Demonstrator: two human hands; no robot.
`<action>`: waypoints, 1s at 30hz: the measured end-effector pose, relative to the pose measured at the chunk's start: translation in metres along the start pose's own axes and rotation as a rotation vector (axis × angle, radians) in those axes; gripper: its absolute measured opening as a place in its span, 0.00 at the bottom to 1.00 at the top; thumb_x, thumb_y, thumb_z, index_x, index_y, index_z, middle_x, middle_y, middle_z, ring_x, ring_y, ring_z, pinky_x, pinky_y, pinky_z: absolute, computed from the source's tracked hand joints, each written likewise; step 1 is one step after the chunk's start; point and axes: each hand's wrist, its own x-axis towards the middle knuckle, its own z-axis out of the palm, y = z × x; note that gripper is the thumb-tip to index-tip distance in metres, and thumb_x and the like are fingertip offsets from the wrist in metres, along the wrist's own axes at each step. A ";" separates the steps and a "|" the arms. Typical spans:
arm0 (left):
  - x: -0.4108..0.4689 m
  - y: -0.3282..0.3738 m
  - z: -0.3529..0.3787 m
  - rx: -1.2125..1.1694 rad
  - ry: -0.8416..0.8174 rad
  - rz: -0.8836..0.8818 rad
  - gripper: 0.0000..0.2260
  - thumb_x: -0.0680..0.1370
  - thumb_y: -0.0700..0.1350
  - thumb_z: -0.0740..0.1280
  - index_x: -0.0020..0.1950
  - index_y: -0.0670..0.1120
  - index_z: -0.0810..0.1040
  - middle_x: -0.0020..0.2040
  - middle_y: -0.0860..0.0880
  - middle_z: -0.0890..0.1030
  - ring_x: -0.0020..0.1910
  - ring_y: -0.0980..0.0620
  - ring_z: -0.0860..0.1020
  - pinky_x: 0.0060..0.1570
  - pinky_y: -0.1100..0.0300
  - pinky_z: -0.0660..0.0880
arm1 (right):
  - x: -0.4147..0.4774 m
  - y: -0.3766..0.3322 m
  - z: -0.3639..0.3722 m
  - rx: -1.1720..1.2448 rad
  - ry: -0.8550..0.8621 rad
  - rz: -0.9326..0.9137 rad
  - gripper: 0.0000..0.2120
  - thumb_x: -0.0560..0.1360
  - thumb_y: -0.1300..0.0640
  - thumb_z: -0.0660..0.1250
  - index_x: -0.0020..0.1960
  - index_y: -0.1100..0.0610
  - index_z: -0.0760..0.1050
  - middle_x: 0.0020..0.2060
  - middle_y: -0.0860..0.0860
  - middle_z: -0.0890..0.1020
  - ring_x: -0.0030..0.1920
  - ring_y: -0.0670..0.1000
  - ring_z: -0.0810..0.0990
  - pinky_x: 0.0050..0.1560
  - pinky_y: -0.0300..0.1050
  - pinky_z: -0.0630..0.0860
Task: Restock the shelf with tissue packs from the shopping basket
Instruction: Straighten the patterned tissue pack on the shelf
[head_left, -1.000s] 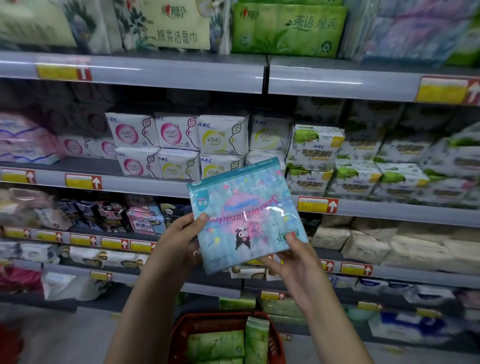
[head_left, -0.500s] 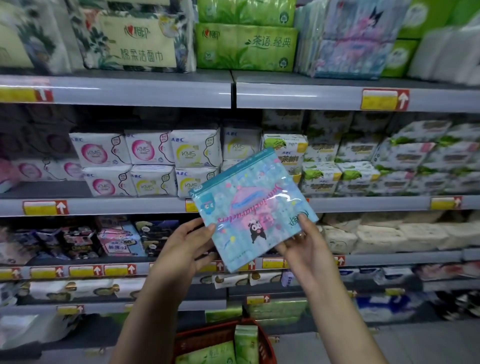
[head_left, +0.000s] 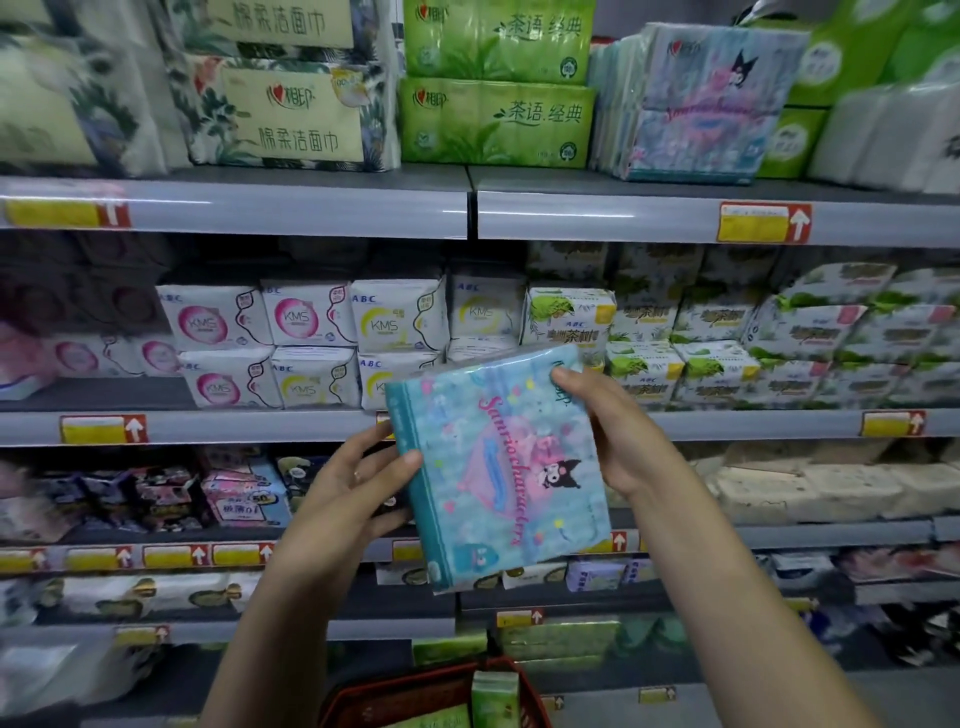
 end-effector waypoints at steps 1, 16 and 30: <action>0.000 0.000 0.001 -0.007 -0.020 0.006 0.33 0.60 0.53 0.79 0.63 0.50 0.75 0.54 0.48 0.84 0.53 0.49 0.82 0.45 0.53 0.81 | 0.002 -0.002 0.002 -0.030 -0.019 0.017 0.27 0.61 0.50 0.77 0.56 0.58 0.74 0.44 0.53 0.84 0.42 0.52 0.84 0.41 0.45 0.80; 0.012 -0.003 0.010 -0.162 0.011 -0.053 0.25 0.67 0.47 0.71 0.61 0.40 0.75 0.60 0.38 0.80 0.58 0.40 0.79 0.42 0.48 0.82 | 0.010 -0.015 -0.006 -0.259 -0.076 0.038 0.30 0.62 0.38 0.76 0.58 0.52 0.77 0.53 0.53 0.83 0.55 0.56 0.81 0.61 0.59 0.75; 0.022 -0.003 0.048 -0.591 0.087 0.064 0.19 0.69 0.48 0.68 0.59 0.46 0.76 0.57 0.45 0.83 0.50 0.49 0.83 0.38 0.50 0.81 | -0.021 0.017 -0.020 0.082 -0.088 0.041 0.40 0.51 0.43 0.83 0.59 0.54 0.77 0.55 0.55 0.83 0.52 0.54 0.83 0.46 0.50 0.80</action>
